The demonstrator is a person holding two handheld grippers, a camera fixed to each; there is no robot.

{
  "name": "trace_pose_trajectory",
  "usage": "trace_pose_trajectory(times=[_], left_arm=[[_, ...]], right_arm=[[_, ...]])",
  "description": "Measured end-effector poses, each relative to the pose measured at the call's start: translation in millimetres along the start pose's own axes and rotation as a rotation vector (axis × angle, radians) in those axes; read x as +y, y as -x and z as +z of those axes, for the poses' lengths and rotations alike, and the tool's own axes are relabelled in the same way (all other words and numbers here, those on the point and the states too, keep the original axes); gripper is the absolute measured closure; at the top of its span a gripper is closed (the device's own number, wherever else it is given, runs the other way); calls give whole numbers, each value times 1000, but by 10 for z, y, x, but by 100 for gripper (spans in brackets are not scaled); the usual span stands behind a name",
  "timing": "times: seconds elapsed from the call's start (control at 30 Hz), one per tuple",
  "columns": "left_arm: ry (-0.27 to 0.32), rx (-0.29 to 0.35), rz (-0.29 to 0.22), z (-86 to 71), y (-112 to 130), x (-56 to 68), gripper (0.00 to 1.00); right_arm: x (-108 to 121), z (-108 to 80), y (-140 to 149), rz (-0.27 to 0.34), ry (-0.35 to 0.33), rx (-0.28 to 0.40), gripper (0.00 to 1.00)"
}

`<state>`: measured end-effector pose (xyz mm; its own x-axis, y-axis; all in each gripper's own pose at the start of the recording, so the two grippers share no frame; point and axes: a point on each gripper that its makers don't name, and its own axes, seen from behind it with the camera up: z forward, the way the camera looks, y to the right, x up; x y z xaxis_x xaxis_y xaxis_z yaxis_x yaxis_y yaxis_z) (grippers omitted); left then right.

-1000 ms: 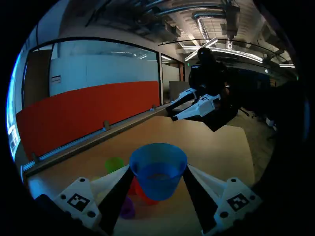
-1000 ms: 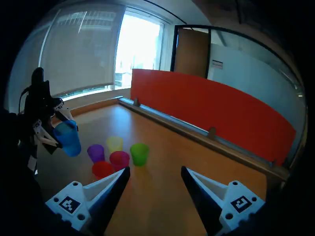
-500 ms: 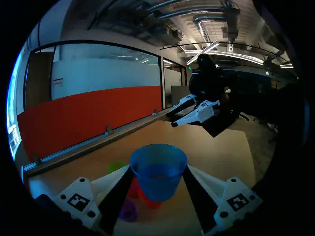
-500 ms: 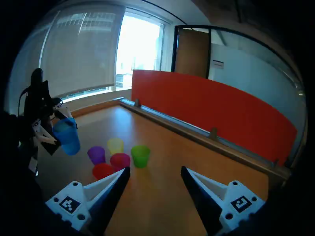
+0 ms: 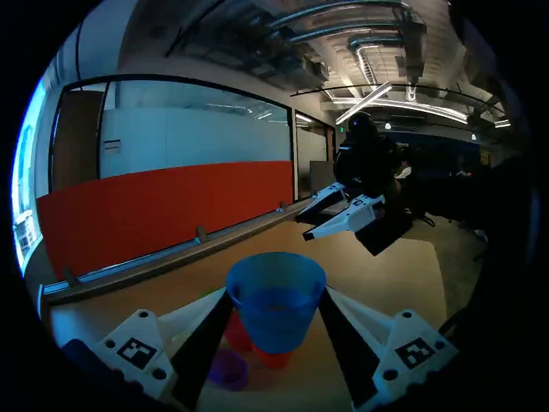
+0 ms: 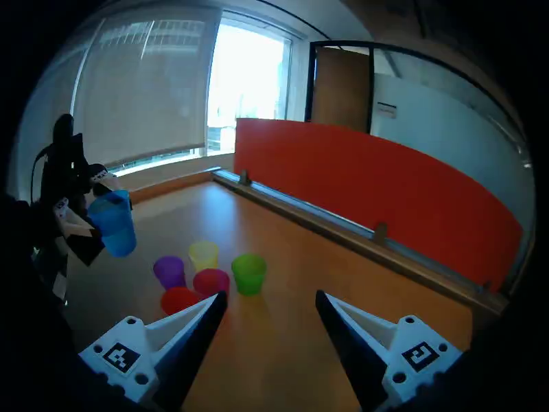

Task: Pour water

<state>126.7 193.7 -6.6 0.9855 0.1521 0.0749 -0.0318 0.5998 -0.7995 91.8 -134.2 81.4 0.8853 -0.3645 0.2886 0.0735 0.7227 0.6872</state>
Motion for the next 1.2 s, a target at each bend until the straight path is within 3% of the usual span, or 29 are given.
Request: trace_pose_trajectory(times=[0.57,1.2], left_arm=[[-78,56,-18,-111,-186,-196,16],[-133,67,-28,-177,-295,-403,16]], right_arm=[[-70,262,-124,-21,-40,8,0],[-67,523,-193,-20,-62,8,0]])
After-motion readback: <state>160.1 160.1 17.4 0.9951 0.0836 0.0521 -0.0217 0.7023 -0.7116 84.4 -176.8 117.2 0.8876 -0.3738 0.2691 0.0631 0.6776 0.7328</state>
